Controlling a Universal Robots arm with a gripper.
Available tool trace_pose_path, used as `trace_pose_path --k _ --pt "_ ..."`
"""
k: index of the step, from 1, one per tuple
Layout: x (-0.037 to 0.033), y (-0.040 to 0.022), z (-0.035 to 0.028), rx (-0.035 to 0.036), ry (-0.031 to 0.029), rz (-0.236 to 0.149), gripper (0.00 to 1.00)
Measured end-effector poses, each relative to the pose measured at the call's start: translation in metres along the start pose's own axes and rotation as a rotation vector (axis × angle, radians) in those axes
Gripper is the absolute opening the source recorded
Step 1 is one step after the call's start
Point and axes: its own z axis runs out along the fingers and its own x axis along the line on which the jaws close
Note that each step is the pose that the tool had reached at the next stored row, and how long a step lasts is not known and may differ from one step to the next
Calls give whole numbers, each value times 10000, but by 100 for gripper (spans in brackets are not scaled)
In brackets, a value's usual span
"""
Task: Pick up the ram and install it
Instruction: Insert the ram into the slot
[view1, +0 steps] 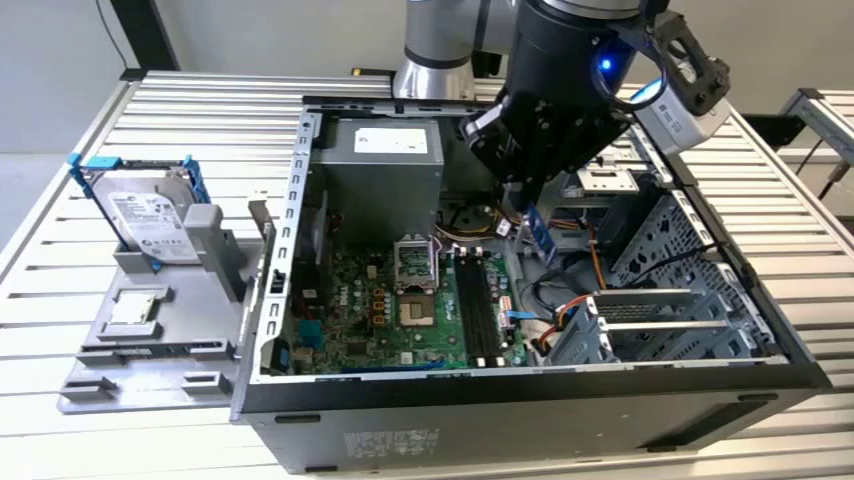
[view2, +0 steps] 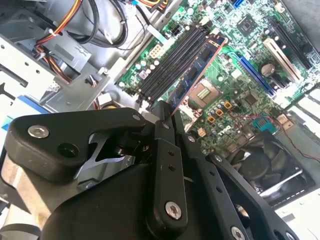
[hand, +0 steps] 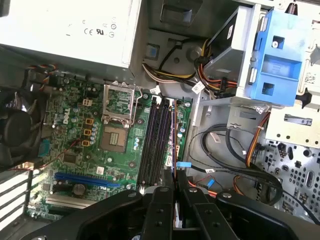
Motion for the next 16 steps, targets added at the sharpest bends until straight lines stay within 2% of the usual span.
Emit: trace_pose_path --k 16 --pt "3 -2 68 2 -1 29 0"
